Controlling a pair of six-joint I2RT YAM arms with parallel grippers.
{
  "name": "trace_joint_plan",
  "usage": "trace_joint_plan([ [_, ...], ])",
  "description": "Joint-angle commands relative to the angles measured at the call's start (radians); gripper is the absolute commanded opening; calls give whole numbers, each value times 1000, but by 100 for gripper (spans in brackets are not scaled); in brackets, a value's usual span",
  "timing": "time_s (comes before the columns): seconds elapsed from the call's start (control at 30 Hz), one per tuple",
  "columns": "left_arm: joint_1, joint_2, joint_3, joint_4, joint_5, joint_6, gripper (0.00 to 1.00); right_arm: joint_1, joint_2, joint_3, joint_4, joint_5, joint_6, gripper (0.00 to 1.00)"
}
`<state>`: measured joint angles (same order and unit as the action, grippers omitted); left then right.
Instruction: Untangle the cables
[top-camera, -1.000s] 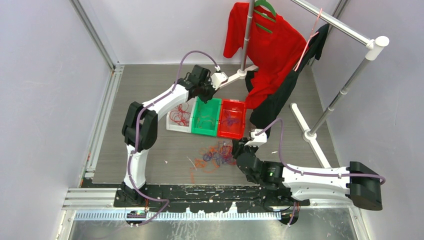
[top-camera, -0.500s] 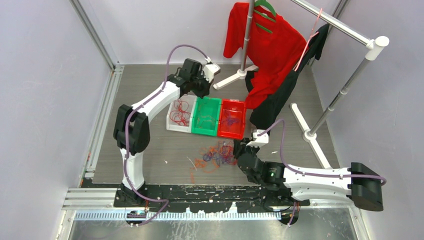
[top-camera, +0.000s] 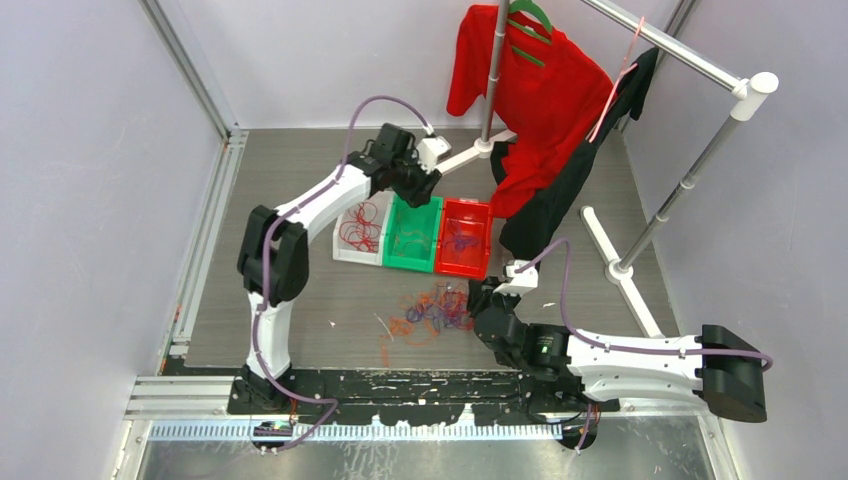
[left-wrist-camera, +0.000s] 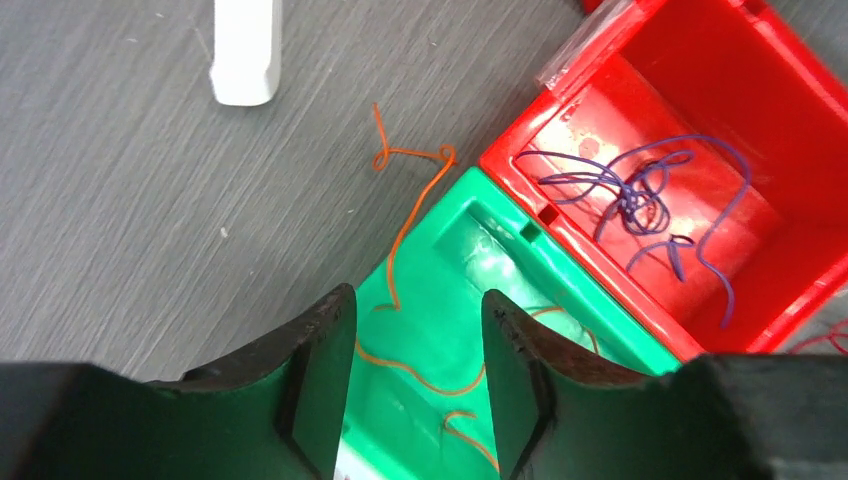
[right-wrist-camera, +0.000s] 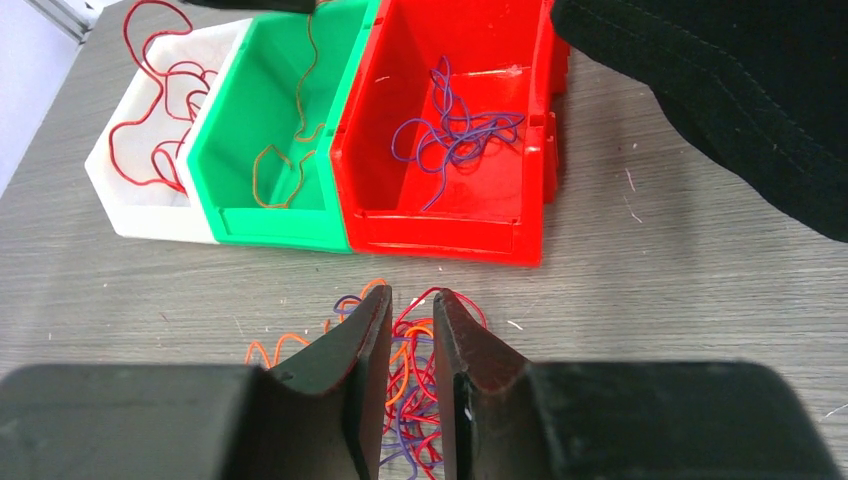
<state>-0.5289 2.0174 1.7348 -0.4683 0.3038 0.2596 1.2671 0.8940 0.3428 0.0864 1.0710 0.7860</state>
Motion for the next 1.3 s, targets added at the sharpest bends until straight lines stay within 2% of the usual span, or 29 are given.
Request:
trace_joint_plan([
  [0.0,-19,83,92,-22,-82,78,51,-2,-23,7,3,53,31,28],
  [0.1,-19,97,78,-4,-94,110,49,-2,-25,3,4,56,33,27],
  [0.3,-20,91,11,75,-154,157,36,-3,-15,7,9,55,29,26],
  [0.37,-22,85,-9,95,-161,171,29,-3,-15,7,10,55,29,25],
  [0.57,-22,61,-24,140,-185,186,1,-3,-24,9,3,56,26,24],
  [0.77,-22,12,-65,195,-156,184,0,-3,-29,14,-7,54,32,24],
  [0.93,-22,1,-58,176,-131,198,0,-3,-13,24,2,47,29,24],
  [1.13,-22,-20,-47,154,-129,173,1,-10,31,42,53,43,-7,31],
  [1.27,-15,-43,-30,143,-126,115,0,-78,75,71,107,-33,-31,36],
])
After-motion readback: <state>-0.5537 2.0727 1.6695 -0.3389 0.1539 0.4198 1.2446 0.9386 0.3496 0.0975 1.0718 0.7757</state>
